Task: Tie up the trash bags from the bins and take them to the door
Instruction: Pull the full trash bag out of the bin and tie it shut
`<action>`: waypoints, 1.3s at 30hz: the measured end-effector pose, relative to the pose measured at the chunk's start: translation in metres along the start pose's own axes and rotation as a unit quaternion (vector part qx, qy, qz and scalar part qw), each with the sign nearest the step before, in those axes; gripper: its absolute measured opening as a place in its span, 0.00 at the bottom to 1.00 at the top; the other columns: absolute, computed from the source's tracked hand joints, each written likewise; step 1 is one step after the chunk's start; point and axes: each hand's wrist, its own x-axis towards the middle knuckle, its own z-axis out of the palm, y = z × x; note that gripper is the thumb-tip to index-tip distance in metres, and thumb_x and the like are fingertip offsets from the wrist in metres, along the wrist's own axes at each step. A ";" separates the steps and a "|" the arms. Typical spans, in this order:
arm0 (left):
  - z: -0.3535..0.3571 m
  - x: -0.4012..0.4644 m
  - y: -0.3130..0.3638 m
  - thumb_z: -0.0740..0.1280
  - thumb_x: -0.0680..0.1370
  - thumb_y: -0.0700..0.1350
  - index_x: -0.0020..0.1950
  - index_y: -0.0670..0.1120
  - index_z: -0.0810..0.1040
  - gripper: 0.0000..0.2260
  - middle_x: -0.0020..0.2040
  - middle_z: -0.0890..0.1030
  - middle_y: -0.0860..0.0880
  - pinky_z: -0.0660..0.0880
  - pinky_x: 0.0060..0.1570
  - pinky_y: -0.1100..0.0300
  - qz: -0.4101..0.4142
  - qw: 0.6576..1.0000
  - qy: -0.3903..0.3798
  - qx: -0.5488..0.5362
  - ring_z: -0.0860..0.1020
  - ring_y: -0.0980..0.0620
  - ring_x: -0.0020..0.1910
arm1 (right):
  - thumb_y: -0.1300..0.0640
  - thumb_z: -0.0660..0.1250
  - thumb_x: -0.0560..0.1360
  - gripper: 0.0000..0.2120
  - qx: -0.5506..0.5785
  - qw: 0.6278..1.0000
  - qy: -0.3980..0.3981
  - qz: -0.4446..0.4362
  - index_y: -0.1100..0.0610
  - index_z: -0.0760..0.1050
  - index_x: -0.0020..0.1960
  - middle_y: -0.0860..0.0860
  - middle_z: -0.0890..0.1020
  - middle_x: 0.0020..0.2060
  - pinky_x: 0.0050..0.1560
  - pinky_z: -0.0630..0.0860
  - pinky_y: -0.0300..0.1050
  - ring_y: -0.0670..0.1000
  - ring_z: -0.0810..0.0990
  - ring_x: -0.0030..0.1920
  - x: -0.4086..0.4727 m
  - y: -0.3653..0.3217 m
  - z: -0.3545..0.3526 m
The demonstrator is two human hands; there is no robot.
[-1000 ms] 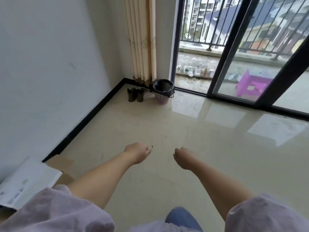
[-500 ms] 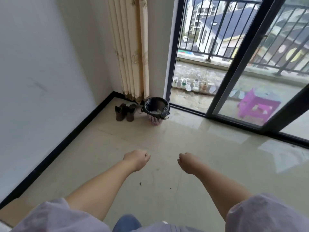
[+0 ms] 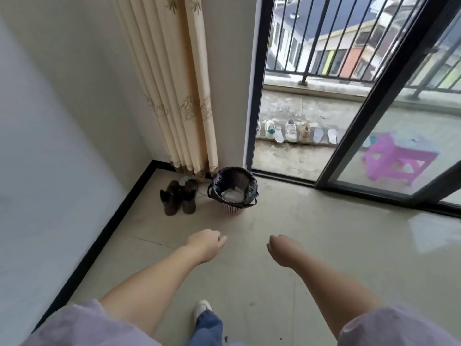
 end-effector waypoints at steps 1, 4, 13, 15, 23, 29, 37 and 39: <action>-0.013 0.018 -0.009 0.49 0.82 0.55 0.54 0.43 0.75 0.20 0.58 0.77 0.43 0.67 0.47 0.55 0.003 1.000 -0.004 0.008 0.75 0.42 0.58 | 0.52 0.48 0.82 0.18 0.006 1.000 0.002 0.003 0.62 0.69 0.61 0.60 0.75 0.60 0.55 0.72 0.48 0.60 0.75 0.59 0.015 -0.007 -0.009; -0.043 0.069 -0.027 0.50 0.82 0.55 0.51 0.44 0.74 0.19 0.57 0.78 0.44 0.67 0.45 0.55 0.002 1.000 -0.019 0.018 0.75 0.43 0.57 | 0.52 0.48 0.82 0.18 0.030 1.000 -0.001 0.009 0.62 0.69 0.60 0.61 0.76 0.58 0.54 0.72 0.49 0.61 0.76 0.58 0.061 -0.022 -0.029; -0.043 0.212 -0.039 0.51 0.81 0.55 0.34 0.47 0.64 0.19 0.47 0.77 0.45 0.66 0.44 0.57 -0.035 0.996 -0.039 -0.077 0.74 0.43 0.46 | 0.54 0.48 0.82 0.18 0.056 0.998 -0.028 -0.005 0.65 0.69 0.60 0.63 0.75 0.58 0.52 0.71 0.47 0.61 0.76 0.58 0.206 -0.008 -0.045; -0.028 0.247 -0.043 0.51 0.82 0.54 0.32 0.47 0.62 0.19 0.41 0.73 0.47 0.65 0.41 0.57 -0.054 0.992 -0.037 -0.107 0.71 0.44 0.43 | 0.54 0.48 0.82 0.18 0.062 0.997 -0.033 -0.003 0.65 0.69 0.60 0.62 0.75 0.58 0.52 0.71 0.47 0.61 0.75 0.58 0.243 0.000 -0.038; 0.080 0.438 -0.087 0.53 0.82 0.51 0.43 0.43 0.73 0.16 0.45 0.80 0.42 0.69 0.44 0.57 -0.126 0.942 -0.036 -0.310 0.76 0.44 0.44 | 0.54 0.49 0.81 0.17 0.123 0.991 -0.017 0.048 0.63 0.72 0.55 0.62 0.79 0.55 0.46 0.69 0.46 0.60 0.77 0.55 0.425 0.026 0.062; 0.162 0.562 -0.131 0.56 0.81 0.53 0.66 0.41 0.67 0.20 0.64 0.73 0.38 0.72 0.62 0.45 -0.219 0.857 0.079 -0.460 0.74 0.41 0.59 | 0.54 0.54 0.81 0.16 0.286 0.949 0.078 0.103 0.63 0.70 0.62 0.61 0.77 0.58 0.54 0.69 0.47 0.60 0.74 0.60 0.551 0.042 0.148; 0.197 0.684 -0.182 0.54 0.73 0.70 0.68 0.47 0.69 0.34 0.65 0.75 0.49 0.77 0.57 0.45 -0.235 0.698 0.144 -0.661 0.77 0.42 0.56 | 0.37 0.53 0.76 0.31 0.544 0.805 0.227 0.074 0.57 0.63 0.70 0.58 0.71 0.67 0.67 0.68 0.58 0.58 0.71 0.67 0.680 0.063 0.210; 0.195 0.690 -0.179 0.55 0.74 0.69 0.67 0.48 0.71 0.32 0.63 0.76 0.47 0.77 0.54 0.49 -0.224 0.673 0.149 -0.689 0.77 0.43 0.57 | 0.32 0.50 0.73 0.33 0.612 0.768 0.174 0.080 0.52 0.63 0.69 0.54 0.72 0.66 0.61 0.74 0.61 0.59 0.73 0.64 0.689 0.059 0.215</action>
